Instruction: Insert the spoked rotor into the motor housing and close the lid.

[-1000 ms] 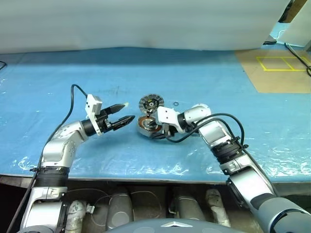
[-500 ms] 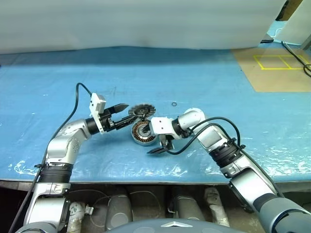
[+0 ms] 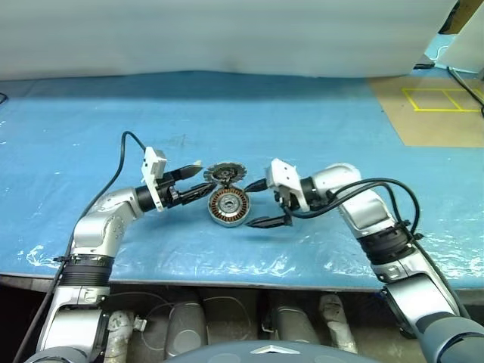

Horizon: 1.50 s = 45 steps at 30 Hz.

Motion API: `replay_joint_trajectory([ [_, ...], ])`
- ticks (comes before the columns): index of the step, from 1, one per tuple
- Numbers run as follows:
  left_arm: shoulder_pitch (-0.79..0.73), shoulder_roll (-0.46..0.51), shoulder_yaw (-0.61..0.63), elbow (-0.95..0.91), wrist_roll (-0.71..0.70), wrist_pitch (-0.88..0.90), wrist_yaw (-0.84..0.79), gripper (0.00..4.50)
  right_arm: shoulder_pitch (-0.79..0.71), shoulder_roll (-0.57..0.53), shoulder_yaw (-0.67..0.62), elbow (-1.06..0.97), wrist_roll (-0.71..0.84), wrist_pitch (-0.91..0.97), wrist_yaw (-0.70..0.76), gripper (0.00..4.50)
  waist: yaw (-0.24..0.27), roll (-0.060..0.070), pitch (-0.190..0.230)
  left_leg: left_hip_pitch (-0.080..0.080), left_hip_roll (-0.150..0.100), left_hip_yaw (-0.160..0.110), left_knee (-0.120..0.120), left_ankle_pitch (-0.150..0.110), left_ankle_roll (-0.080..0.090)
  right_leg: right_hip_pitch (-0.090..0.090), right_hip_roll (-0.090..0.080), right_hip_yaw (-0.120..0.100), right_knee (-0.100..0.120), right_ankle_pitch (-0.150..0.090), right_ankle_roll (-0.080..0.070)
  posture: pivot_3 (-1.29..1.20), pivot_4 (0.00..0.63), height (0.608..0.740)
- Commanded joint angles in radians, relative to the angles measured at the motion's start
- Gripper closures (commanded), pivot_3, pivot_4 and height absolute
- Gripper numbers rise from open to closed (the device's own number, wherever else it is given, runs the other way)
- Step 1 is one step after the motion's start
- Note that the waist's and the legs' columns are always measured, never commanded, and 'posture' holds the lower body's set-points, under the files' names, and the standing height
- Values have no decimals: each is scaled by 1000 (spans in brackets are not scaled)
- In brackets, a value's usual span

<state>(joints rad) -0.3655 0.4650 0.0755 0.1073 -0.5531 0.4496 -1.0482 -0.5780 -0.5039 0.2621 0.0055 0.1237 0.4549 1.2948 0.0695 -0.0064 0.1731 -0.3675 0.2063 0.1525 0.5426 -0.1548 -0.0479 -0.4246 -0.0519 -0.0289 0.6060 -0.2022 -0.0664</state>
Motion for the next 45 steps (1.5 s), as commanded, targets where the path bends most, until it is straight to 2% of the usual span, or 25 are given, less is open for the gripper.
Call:
replay_joint_trajectory([
  [1,28,39,10,-38,0,-2,-21,0,-7,-30,-129,34,43,34,-103,23,0,0,0,0,0,0,0,0,0,0,0,0,0,0,0,0,150,740],
  [3,38,51,10,-45,-5,9,-24,0,-32,-35,-165,116,25,2,-175,23,1,0,0,0,0,0,0,0,0,0,0,0,0,-2,4,0,150,740],
  [7,56,63,-12,-58,5,14,-32,0,-107,-18,-160,295,-37,-130,-283,23,-1,0,0,0,-1,1,1,0,0,0,0,0,0,-1,1,0,150,740],
  [11,50,49,-30,-65,2,23,-29,0,-250,39,-132,565,-97,-240,-376,23,-5,0,0,-1,-1,1,0,0,0,-2,0,0,1,0,0,0,150,740],
  [16,32,48,-36,-57,1,23,-29,0,-415,91,-117,937,-158,-363,-418,23,-1,1,0,-2,0,1,0,0,0,-2,0,0,0,0,-1,0,150,740],
  [21,38,52,-37,-60,4,18,-30,0,-491,105,-119,1136,-195,-438,-441,23,1,3,2,-5,0,1,1,0,0,-3,0,-1,0,0,-1,0,150,740],
  [28,42,45,-40,-67,3,18,-24,0,-495,123,-107,1233,-250,-488,-455,23,-3,3,2,-8,0,1,3,0,0,-7,0,-1,2,1,-2,0,150,740],
  [44,42,52,-43,-68,11,17,-29,0,-484,146,-119,1267,-274,-494,-491,23,-3,3,2,-7,0,1,3,0,0,-6,0,-1,4,1,-2,0,150,740],
  [45,40,51,-42,-68,10,17,-28,0,-483,146,-119,1268,-275,-495,-492,198,-3,3,2,-7,0,1,4,0,0,-6,0,-1,4,1,-2,0,150,740],
])
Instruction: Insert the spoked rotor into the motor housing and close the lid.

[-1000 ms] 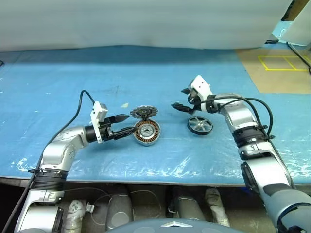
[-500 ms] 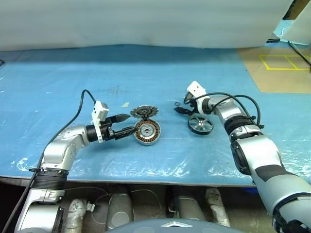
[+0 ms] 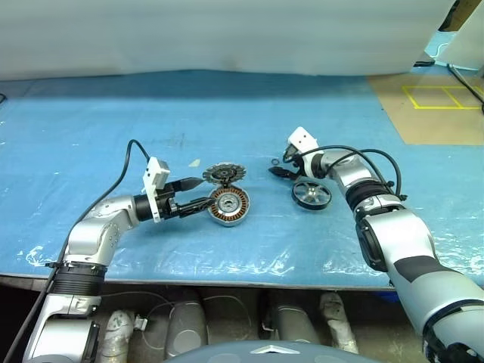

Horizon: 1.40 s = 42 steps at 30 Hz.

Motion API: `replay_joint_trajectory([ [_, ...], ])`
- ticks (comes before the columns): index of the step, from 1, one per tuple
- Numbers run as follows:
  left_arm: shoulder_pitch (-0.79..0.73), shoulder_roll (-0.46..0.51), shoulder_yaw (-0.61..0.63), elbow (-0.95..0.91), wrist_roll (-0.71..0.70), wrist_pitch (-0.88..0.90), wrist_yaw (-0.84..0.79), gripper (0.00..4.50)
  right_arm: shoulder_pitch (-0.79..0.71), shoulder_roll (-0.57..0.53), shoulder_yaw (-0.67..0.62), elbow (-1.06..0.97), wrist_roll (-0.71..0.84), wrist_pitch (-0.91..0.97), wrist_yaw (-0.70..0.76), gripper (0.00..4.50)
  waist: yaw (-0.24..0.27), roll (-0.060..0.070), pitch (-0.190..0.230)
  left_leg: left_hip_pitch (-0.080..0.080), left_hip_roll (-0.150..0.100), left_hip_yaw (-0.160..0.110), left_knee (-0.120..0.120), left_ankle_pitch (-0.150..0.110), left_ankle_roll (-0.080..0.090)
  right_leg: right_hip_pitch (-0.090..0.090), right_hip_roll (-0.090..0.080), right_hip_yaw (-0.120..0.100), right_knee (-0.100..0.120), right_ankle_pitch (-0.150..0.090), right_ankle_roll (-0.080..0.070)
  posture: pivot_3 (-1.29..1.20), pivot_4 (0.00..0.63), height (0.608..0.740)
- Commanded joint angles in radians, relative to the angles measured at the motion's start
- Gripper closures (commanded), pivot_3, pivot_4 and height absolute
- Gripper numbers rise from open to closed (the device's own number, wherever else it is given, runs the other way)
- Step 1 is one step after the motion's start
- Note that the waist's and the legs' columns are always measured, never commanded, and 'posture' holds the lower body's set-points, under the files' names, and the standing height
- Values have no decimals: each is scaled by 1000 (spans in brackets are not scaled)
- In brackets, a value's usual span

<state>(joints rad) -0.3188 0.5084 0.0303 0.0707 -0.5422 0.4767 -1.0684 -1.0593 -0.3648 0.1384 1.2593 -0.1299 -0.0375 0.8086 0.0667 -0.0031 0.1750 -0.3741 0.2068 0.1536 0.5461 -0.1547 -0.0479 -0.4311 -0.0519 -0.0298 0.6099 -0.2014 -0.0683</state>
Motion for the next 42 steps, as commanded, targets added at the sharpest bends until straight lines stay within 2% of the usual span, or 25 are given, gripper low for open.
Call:
replay_joint_trajectory([
  [1,-9,7,4,-30,-2,-9,-7,0,-2,7,5,15,-22,-2,-7,413,0,0,0,0,0,0,0,0,0,0,0,0,0,0,0,0,150,740],
  [3,-12,7,4,-27,1,-12,-6,0,-3,10,3,17,-23,1,-12,909,0,0,0,0,0,0,0,0,0,0,0,0,0,0,0,0,150,740],
  [11,-12,-5,-6,-31,4,-13,-1,0,-8,10,-3,17,-24,2,-19,3729,2,0,0,0,0,0,0,0,0,0,0,0,1,0,0,0,150,740],
  [12,-12,-5,-6,-31,4,-12,-2,0,-7,10,-4,17,-24,2,-19,3920,2,0,0,0,0,0,0,0,0,0,0,0,0,0,0,0,150,740],
  [17,-18,-2,2,-31,-6,0,4,0,-1,8,-4,15,-25,-1,-8,3941,2,0,0,0,0,0,0,0,0,0,0,0,0,0,0,0,150,740],
  [25,2,7,-12,-70,-20,35,-3,0,-6,6,-43,-37,25,-20,86,3941,1,0,0,-1,0,0,0,0,0,-1,0,0,0,0,0,0,150,740],
  [30,78,51,-39,-130,-9,43,-47,0,46,-45,-63,-196,73,-14,183,3941,1,1,0,-7,0,0,0,0,0,-7,0,0,0,0,0,0,150,740],
  [32,88,63,-44,-129,2,28,-54,0,119,-74,-70,-372,116,59,251,3941,4,1,0,-9,0,0,0,0,0,-8,0,-1,-1,0,0,0,150,740],
  [35,88,70,-48,-132,1,24,-64,0,289,-133,-54,-750,192,238,351,3941,13,0,0,-9,0,-1,0,0,0,-7,0,-1,-2,0,0,0,150,740],
  [39,79,65,-66,-132,7,16,-74,0,481,-204,-21,-1185,291,472,417,3941,15,0,1,-7,0,-1,-1,0,0,-6,0,-1,-3,0,1,0,150,740],
  [42,70,58,-77,-135,9,17,-76,0,557,-232,8,-1378,342,586,418,3941,12,1,1,-4,0,0,-2,0,0,-5,1,0,-3,0,1,0,150,740],
])
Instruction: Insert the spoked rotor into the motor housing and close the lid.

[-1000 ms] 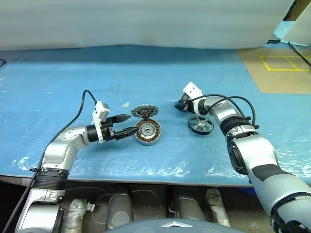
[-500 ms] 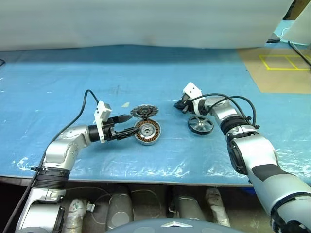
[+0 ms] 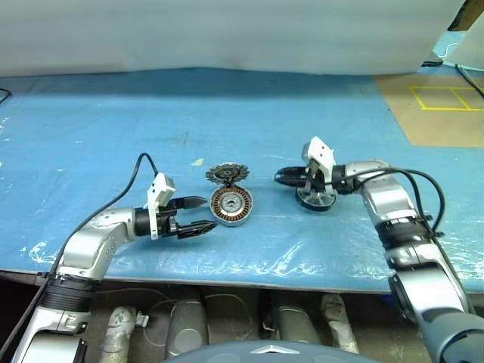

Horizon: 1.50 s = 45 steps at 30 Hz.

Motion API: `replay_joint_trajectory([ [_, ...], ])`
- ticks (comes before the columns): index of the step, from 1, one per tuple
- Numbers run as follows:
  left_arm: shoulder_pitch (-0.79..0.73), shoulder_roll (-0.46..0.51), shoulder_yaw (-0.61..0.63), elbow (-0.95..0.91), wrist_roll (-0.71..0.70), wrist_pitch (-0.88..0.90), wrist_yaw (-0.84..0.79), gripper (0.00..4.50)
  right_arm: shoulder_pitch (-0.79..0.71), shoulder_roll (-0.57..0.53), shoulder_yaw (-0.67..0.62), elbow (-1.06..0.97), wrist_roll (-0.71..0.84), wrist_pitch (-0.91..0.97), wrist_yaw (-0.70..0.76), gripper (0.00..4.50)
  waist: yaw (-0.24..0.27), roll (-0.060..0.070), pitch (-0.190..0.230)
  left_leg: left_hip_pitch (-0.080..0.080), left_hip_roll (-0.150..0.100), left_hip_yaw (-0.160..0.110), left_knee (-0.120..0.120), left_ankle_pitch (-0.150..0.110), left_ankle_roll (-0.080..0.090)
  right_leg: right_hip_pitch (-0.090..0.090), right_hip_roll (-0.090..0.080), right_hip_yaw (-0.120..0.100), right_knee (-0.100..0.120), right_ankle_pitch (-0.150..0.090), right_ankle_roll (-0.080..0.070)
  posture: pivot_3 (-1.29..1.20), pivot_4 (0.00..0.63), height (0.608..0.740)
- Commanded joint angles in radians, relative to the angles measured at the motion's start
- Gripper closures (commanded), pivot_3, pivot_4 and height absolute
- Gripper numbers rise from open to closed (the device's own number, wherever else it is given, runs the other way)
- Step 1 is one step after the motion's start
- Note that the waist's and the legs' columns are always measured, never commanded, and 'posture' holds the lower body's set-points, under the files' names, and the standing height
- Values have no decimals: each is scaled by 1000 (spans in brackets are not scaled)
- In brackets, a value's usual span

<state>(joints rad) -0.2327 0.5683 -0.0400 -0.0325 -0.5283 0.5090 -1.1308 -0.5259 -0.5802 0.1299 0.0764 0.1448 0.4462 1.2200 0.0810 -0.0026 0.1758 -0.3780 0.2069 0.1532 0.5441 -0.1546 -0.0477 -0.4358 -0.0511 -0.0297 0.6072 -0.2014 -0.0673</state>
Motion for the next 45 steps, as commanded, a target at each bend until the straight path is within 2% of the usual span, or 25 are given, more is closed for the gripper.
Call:
replay_joint_trajectory([
  [1,-17,0,-10,-35,-2,-18,-17,0,22,-6,23,-230,90,147,-4,3941,-5,0,0,1,0,0,0,0,0,0,0,0,0,-1,1,0,150,740],
  [3,-16,4,-14,-39,2,-24,-21,0,16,10,31,-271,125,212,-23,3941,-9,0,0,2,0,1,0,0,0,1,0,1,0,-3,7,0,150,740],
  [8,9,16,-11,-64,42,-125,-32,0,-40,92,97,-239,152,272,-68,3941,-11,0,0,4,-1,1,0,0,0,4,0,2,0,-4,8,0,150,740],
  [14,57,8,17,-64,69,-274,-30,0,-122,189,185,-62,88,155,-103,3941,-12,0,0,3,-1,1,-1,0,0,3,0,1,-1,0,1,0,150,740],
  [17,73,18,16,-67,70,-285,-28,0,-165,225,206,35,60,86,-110,3941,-12,0,0,2,-1,1,-1,0,-1,2,0,1,-1,0,1,0,150,740],
  [29,78,24,5,-60,79,-271,-5,0,-177,204,291,165,-65,-121,-76,3941,-12,0,0,2,-1,0,0,0,-1,3,-1,1,0,0,1,0,150,740],
  [45,52,19,12,-41,67,-230,-2,0,-202,251,276,258,-89,-166,-80,3941,-13,0,0,5,0,0,1,0,0,5,-1,1,2,0,1,0,150,740],
])
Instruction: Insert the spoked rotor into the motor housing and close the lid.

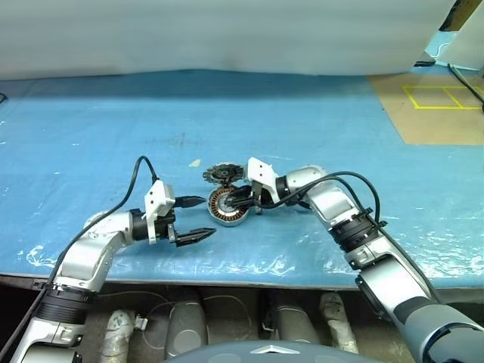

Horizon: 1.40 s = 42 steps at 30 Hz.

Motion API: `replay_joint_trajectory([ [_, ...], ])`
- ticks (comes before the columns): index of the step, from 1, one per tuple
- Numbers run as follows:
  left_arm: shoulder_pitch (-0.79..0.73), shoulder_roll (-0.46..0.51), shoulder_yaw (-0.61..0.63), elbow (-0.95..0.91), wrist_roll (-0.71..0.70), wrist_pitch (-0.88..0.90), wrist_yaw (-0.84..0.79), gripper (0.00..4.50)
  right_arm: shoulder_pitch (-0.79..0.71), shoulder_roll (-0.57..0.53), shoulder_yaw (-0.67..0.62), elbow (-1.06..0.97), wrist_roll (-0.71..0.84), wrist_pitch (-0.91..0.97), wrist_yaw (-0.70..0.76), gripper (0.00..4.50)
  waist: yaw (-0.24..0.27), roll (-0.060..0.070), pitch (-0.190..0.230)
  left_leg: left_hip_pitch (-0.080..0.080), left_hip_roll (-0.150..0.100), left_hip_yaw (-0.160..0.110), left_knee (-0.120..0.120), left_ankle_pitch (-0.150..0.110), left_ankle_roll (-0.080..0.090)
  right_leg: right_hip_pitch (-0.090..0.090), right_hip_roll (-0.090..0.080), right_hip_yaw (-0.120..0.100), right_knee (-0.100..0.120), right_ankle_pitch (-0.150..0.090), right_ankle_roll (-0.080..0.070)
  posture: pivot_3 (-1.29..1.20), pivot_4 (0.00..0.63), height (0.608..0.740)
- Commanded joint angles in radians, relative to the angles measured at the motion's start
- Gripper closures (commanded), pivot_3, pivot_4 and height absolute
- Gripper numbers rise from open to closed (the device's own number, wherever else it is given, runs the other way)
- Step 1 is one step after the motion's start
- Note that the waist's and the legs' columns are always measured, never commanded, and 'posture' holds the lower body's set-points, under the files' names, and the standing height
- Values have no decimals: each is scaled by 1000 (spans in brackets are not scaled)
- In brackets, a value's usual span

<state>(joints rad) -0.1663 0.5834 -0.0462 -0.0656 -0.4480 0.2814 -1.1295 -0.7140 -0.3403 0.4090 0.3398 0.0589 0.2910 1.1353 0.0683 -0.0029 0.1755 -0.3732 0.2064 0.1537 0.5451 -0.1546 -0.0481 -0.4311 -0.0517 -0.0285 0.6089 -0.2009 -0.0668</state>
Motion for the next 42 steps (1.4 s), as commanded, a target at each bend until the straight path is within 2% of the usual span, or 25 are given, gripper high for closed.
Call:
replay_joint_trajectory([
  [1,-16,4,18,-5,-13,-2,-4,0,-11,11,0,-6,-7,-15,5,3941,0,0,0,0,0,0,0,0,0,0,0,0,0,0,0,0,150,740],
  [38,-36,-1,6,51,12,-28,-23,0,21,1,12,8,-54,-73,29,3941,1,0,0,5,0,0,0,0,0,5,0,0,0,0,0,0,150,740],
  [40,-36,-1,6,52,13,-28,-24,0,21,1,6,15,-55,-78,24,3198,1,0,0,5,0,0,0,0,0,5,0,0,0,0,0,0,150,740],
  [42,-37,-2,6,53,13,-26,-23,0,14,2,2,22,-65,-63,6,2636,1,0,0,5,0,0,0,0,0,5,0,0,0,0,0,0,150,740],
])
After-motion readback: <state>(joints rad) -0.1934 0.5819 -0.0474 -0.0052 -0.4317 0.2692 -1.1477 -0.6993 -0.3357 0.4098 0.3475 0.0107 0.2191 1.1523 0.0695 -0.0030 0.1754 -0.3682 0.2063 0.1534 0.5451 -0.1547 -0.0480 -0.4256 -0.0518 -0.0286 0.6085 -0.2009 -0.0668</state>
